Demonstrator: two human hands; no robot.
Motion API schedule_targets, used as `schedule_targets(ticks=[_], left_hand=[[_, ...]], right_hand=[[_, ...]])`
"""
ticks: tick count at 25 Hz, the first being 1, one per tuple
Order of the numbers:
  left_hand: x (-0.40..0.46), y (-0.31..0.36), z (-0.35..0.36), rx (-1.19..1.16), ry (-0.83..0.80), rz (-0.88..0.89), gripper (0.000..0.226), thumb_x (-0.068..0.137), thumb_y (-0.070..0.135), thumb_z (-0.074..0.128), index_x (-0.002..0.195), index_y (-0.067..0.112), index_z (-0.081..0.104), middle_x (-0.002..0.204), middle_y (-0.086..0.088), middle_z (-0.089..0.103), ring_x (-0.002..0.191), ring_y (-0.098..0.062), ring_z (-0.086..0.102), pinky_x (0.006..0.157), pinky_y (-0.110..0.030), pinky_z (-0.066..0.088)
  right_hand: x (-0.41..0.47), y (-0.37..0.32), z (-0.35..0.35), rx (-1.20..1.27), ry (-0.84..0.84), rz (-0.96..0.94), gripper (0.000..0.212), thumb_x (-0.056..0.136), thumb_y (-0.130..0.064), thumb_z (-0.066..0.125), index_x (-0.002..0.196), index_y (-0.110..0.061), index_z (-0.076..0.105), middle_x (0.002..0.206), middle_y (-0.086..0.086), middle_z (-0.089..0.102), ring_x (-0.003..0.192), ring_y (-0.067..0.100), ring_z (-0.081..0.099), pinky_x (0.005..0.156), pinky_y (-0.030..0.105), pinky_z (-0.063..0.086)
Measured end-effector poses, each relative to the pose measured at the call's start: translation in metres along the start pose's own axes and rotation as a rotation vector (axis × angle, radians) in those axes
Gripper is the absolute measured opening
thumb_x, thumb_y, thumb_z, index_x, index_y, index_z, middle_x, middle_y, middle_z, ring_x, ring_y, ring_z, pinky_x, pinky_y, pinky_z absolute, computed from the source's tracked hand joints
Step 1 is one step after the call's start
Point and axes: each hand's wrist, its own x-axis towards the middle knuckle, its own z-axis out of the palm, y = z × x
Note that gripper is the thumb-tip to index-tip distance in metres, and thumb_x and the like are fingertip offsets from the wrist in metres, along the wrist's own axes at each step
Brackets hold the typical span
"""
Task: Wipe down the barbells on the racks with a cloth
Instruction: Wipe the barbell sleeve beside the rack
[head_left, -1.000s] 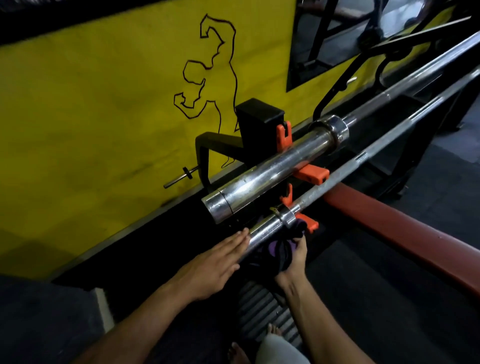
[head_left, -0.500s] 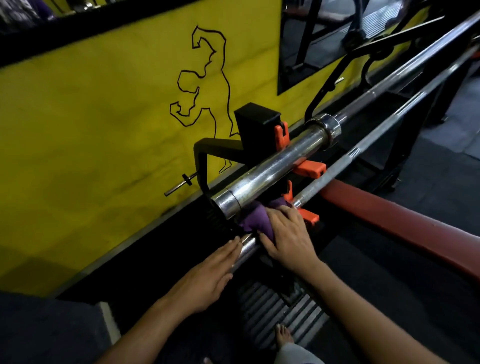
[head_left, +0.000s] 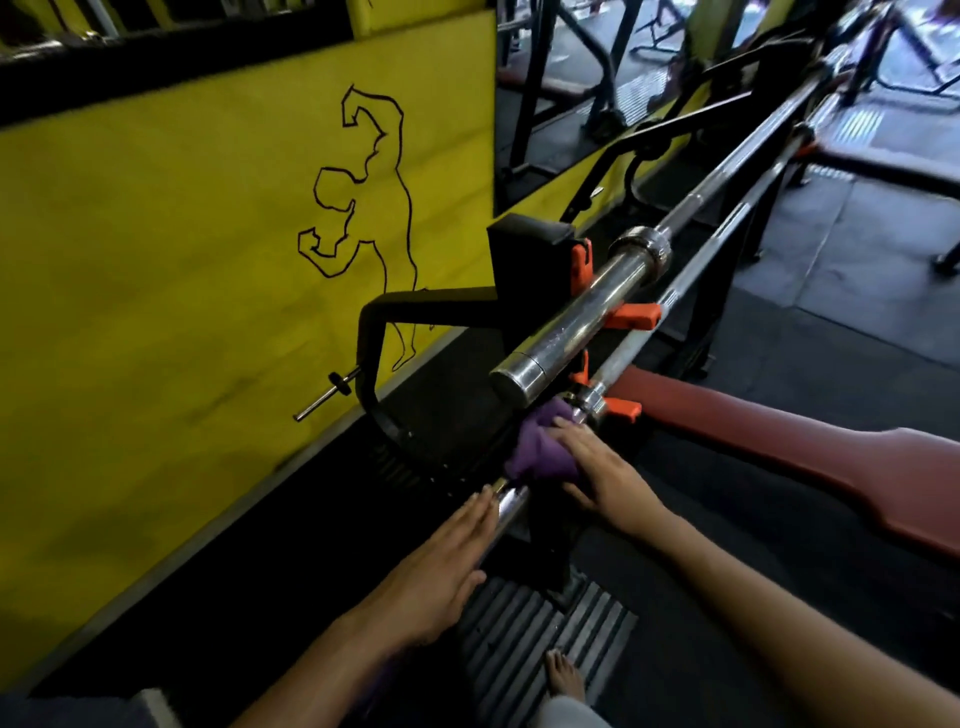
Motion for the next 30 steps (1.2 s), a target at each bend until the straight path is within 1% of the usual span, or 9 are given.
schedule_targets(ticks=[4,6,11,15,18,21,24,26,30], left_hand=[[0.001,0.0,-0.001,0.003,0.005,0.006,0.078,0.107,0.026,0.043,0.158,0.027,-0.016,0.163,0.014,-0.03,0.15,-0.002,-0.023,0.127,-0.031,0.007],[-0.001,0.004,-0.004,0.026,-0.015,-0.008,0.074,0.108,0.027,0.04,0.159,0.024,-0.013,0.161,0.012,-0.031,0.15,-0.004,-0.024,0.127,-0.032,0.006],[-0.016,-0.001,0.0,0.043,0.002,0.034,0.069,0.109,0.026,0.033,0.158,0.024,-0.016,0.163,0.011,-0.03,0.149,-0.002,-0.026,0.127,-0.03,0.006],[-0.028,0.002,-0.001,0.039,0.009,0.025,0.069,0.11,0.025,0.032,0.158,0.026,-0.018,0.162,0.014,-0.032,0.148,0.0,-0.027,0.126,-0.025,0.003],[-0.028,0.003,-0.004,0.049,-0.005,0.025,0.068,0.11,0.027,0.032,0.156,0.027,-0.018,0.163,0.011,-0.03,0.148,-0.001,-0.027,0.126,-0.027,0.002],[-0.027,0.0,-0.001,0.045,0.005,0.04,0.069,0.109,0.026,0.033,0.154,0.029,-0.019,0.162,0.012,-0.031,0.148,0.0,-0.027,0.127,-0.03,0.007],[-0.027,-0.002,0.001,0.019,0.018,0.047,0.071,0.109,0.024,0.033,0.156,0.027,-0.02,0.16,0.018,-0.034,0.147,0.003,-0.027,0.127,-0.03,0.009],[-0.025,-0.002,0.001,0.02,0.018,0.04,0.069,0.11,0.024,0.032,0.157,0.025,-0.019,0.161,0.017,-0.033,0.148,0.002,-0.026,0.127,-0.03,0.009],[-0.024,-0.002,0.003,0.016,-0.002,0.028,0.07,0.109,0.023,0.034,0.158,0.022,-0.016,0.163,0.014,-0.03,0.15,-0.001,-0.024,0.127,-0.031,0.007]], right_hand=[[0.042,-0.035,0.016,-0.021,0.155,0.341,0.03,0.083,-0.03,0.064,0.108,-0.015,0.061,0.116,0.007,0.064,0.121,0.025,0.053,0.113,0.045,0.037],[0.048,-0.063,0.031,-0.118,0.078,0.256,0.03,0.077,-0.043,0.055,0.098,-0.021,0.059,0.105,0.003,0.066,0.114,0.024,0.058,0.119,0.046,0.03],[-0.011,-0.028,0.025,-0.013,0.015,0.104,0.068,0.089,-0.048,0.053,0.148,-0.015,0.045,0.154,0.001,0.045,0.148,0.011,0.029,0.124,0.034,0.018],[0.051,-0.038,0.019,-0.246,0.029,0.323,0.055,0.079,-0.057,0.042,0.114,-0.02,0.062,0.117,0.003,0.066,0.124,0.023,0.055,0.115,0.044,0.034],[0.062,-0.069,0.034,-0.407,-0.128,0.189,0.056,0.076,-0.059,0.039,0.11,-0.024,0.066,0.103,0.0,0.071,0.108,0.022,0.062,0.11,0.04,0.034],[0.015,-0.074,0.037,-0.038,0.077,0.151,0.041,0.085,-0.037,0.06,0.121,-0.019,0.064,0.124,0.0,0.067,0.121,0.016,0.057,0.112,0.037,0.036],[-0.036,-0.073,0.042,0.643,0.578,0.525,0.028,0.099,-0.008,0.056,0.125,-0.019,0.061,0.123,-0.007,0.064,0.106,-0.005,0.061,0.092,0.029,0.052],[-0.031,-0.068,0.051,0.928,0.791,0.723,0.025,0.105,-0.017,0.048,0.128,-0.018,0.057,0.12,-0.006,0.065,0.104,-0.002,0.062,0.097,0.037,0.052],[0.042,-0.052,0.066,1.253,0.823,0.891,0.039,0.101,-0.031,0.056,0.138,-0.026,0.043,0.125,-0.001,0.062,0.116,0.016,0.059,0.109,0.045,0.045]])
